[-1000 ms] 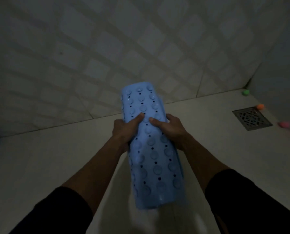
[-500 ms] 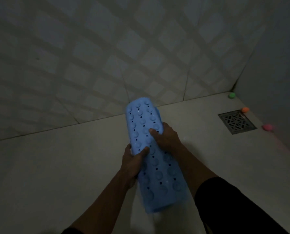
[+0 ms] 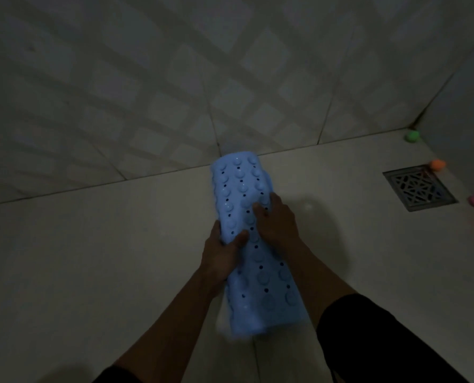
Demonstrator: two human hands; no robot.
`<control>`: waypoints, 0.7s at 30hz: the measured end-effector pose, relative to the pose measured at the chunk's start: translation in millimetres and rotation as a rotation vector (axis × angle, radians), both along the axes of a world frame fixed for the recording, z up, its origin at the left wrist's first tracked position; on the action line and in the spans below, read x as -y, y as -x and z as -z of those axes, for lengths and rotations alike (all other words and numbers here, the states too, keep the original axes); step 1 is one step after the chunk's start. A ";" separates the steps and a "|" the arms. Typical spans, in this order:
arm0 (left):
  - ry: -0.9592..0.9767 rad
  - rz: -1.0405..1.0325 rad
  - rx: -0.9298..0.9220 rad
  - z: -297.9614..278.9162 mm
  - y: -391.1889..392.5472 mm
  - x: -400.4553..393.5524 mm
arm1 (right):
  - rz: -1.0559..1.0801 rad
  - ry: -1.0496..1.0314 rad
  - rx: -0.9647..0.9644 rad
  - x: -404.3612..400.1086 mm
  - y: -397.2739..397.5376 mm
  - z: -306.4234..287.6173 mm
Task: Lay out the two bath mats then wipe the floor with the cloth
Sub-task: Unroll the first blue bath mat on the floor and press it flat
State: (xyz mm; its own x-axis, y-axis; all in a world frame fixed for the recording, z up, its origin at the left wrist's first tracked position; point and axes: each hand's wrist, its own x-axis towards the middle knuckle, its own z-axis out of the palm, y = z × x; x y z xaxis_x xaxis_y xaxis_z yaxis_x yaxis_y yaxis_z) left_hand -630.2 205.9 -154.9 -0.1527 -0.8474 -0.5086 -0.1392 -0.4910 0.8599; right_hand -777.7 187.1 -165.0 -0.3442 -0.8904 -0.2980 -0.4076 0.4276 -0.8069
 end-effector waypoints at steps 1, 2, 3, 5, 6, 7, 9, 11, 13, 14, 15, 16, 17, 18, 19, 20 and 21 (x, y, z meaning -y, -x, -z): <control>-0.007 -0.002 -0.007 1.4 2.6 0.3 | 0.010 0.001 -0.024 0.7 1.9 0.7; -0.014 -0.005 0.002 2.8 5.5 0.6 | 0.014 -0.004 -0.037 0.7 4.4 1.5; -0.008 -0.010 0.017 4.5 7.9 1.0 | 0.012 -0.021 -0.046 -0.3 6.2 1.3; 0.014 -0.020 0.069 12.0 9.9 2.5 | -0.004 -0.098 -0.096 -3.4 7.9 0.7; 0.027 -0.014 0.096 15.0 10.1 3.0 | -0.017 -0.146 -0.146 -5.7 7.4 -0.3; 0.036 0.000 0.124 17.4 9.7 3.0 | -0.028 -0.183 -0.198 -7.4 5.5 -2.9; 0.034 0.026 0.166 19.4 6.7 2.2 | -0.037 -0.189 -0.236 -7.9 -1.5 -6.5; 0.021 0.051 0.224 14.6 1.3 2.2 | -0.025 -0.137 -0.182 -6.6 -9.9 -6.5; 0.023 0.046 0.251 4.3 -7.3 1.2 | 0.017 -0.058 -0.114 -8.3 -18.8 -8.5; 0.024 0.025 0.237 -0.5 -12.5 1.6 | 0.032 -0.011 -0.112 -9.5 -22.6 -10.3; 0.017 0.005 0.226 -3.3 -18.4 2.8 | 0.045 0.036 -0.125 -10.3 -25.7 -12.8; 0.007 -0.013 0.226 -4.2 -25.6 4.4 | 0.060 0.075 -0.128 -10.4 -27.9 -14.5; 0.006 -0.022 0.229 -4.2 -32.4 5.3 | 0.080 0.084 -0.101 -9.7 -29.5 -15.4; 0.006 -0.026 0.226 -5.8 -38.5 5.5 | 0.095 0.065 -0.063 -8.4 -31.3 -16.2; 0.012 -0.032 0.223 -6.7 -44.3 6.0 | 0.092 0.026 -0.044 -7.4 -33.6 -16.7; 0.010 -0.039 0.219 -7.2 -50.0 5.8 | 0.067 -0.019 -0.047 -7.1 -37.1 -16.4; 0.005 -0.042 0.215 -9.3 -54.7 5.2 | 0.028 -0.066 -0.062 -8.2 -41.9 -16.2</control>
State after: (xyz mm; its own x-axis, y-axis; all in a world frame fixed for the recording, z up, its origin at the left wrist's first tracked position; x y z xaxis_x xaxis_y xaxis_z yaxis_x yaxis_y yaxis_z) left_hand -575.5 200.6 -145.5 -0.0053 -0.8532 -0.5215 -0.2993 -0.4963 0.8150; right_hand -735.8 195.3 -148.8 -0.3884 -0.8591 -0.3332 -0.4430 0.4912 -0.7500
